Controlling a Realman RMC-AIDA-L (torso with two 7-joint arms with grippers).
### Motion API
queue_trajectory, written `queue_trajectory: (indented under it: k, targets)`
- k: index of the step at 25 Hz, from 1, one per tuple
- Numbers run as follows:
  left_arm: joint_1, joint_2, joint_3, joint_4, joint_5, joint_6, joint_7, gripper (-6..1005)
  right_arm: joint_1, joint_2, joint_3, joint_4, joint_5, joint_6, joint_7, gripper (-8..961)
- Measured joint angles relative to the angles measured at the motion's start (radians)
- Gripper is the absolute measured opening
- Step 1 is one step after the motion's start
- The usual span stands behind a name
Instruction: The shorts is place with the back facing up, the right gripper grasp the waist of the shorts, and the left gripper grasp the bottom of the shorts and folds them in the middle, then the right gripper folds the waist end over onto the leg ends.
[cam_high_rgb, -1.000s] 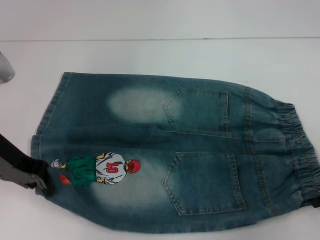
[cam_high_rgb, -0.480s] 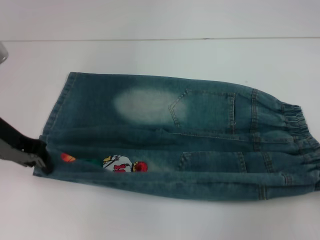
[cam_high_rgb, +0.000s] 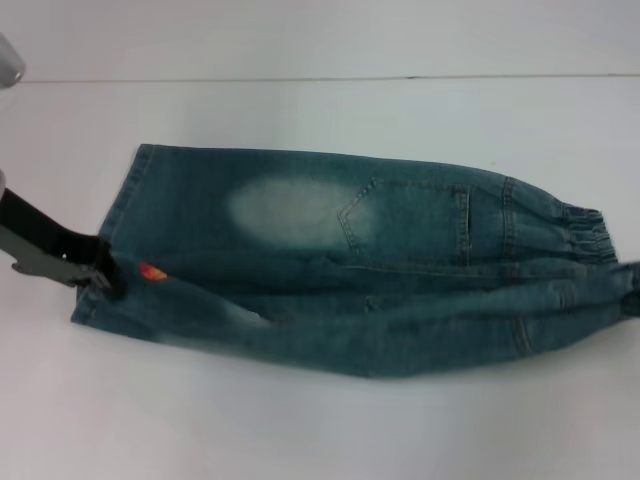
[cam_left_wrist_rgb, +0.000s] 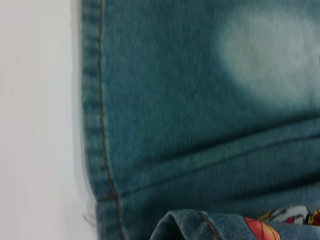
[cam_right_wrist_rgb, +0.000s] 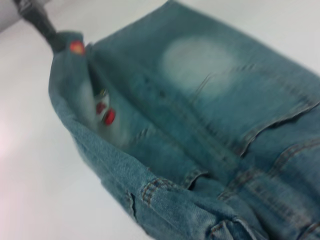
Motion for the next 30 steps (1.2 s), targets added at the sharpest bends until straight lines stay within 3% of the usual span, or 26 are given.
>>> queue_trajectory:
  k: [11, 25, 30]
  targets:
    - [-0.009, 0.005, -0.014, -0.001, -0.023, -0.116, -0.001, 102, -0.034, 0.015, 0.013, -0.055, 0.118, 0.090, -0.017, 57]
    - [-0.027, -0.021, -0.020, -0.006, -0.073, -0.282, -0.004, 102, -0.034, 0.086, -0.008, -0.045, 0.200, 0.319, -0.093, 56]
    - [-0.043, -0.024, -0.020, -0.006, -0.075, -0.304, -0.030, 100, -0.029, 0.101, -0.055, -0.043, 0.199, 0.400, -0.094, 56]
